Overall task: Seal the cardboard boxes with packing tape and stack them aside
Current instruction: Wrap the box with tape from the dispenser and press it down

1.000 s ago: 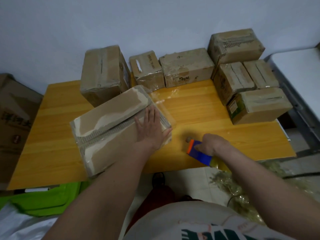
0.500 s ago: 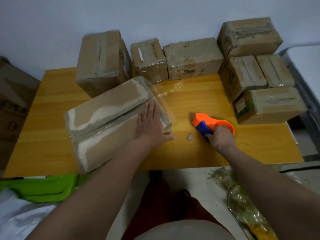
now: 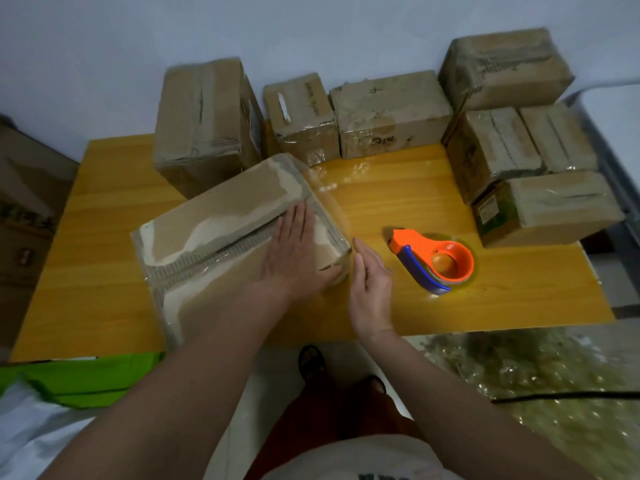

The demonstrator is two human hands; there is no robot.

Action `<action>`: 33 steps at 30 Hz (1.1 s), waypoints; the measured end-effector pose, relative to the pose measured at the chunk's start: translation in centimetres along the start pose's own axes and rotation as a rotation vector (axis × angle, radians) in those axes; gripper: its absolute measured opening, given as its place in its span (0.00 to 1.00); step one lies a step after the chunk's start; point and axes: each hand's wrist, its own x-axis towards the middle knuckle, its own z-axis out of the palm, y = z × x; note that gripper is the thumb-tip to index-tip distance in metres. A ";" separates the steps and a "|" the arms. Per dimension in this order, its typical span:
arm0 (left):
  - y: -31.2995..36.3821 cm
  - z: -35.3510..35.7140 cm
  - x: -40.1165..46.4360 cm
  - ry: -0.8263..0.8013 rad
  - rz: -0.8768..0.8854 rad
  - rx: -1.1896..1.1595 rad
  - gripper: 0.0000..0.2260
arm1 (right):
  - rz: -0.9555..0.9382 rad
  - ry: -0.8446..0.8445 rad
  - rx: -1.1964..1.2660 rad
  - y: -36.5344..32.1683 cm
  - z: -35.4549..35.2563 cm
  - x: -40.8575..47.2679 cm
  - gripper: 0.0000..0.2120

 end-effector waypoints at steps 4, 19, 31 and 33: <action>0.0 0.1 0.2 -0.014 -0.011 -0.004 0.51 | 0.120 -0.057 0.052 -0.2 0.8 0.7 0.17; -3.4 -0.5 0.5 0.007 -0.031 -0.023 0.28 | -0.255 -0.371 -0.312 -1.6 1.5 4.1 0.21; -5.0 -1.5 0.8 0.038 -0.030 -0.029 0.34 | 0.146 -0.583 -0.366 -2.5 2.3 9.2 0.21; -5.9 -2.2 1.9 0.063 -0.026 0.033 0.31 | 0.060 -0.491 -0.350 -3.6 3.1 9.5 0.23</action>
